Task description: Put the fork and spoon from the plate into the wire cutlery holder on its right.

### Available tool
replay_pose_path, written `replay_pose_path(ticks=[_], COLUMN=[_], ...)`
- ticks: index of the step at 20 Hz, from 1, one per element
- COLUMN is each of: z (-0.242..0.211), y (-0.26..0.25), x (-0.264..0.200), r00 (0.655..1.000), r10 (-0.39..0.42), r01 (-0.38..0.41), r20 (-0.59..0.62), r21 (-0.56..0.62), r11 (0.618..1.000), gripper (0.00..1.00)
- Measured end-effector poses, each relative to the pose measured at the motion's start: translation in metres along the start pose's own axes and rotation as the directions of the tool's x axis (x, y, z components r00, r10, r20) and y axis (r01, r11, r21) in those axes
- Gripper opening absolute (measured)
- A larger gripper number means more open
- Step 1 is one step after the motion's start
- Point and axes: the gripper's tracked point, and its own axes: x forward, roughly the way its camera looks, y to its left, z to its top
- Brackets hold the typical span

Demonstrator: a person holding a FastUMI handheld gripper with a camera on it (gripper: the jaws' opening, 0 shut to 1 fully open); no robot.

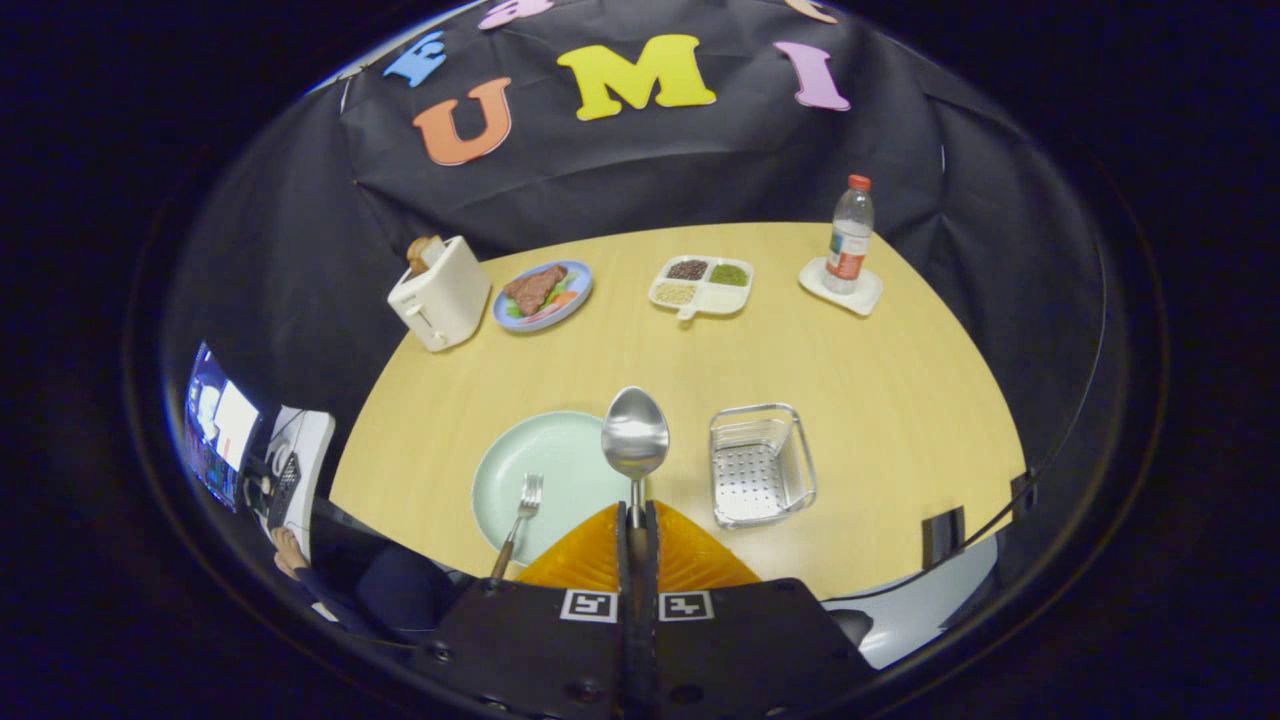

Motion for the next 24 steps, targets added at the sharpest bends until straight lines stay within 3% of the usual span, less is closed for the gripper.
replay_pose_path(ticks=[6,15,24], z=[0.006,-0.014,-0.001], y=[-0.052,-0.06,-0.08], x=[0.003,0.035,0.039], r00=[0.992,0.945,0.922], r10=[-0.101,-0.112,-0.17], r01=[0.101,0.116,0.186], r20=[-0.076,-0.307,-0.348], r21=[-0.008,-0.007,0.014], r11=[0.995,0.993,0.982], gripper=[0.0,0.01,0.04])
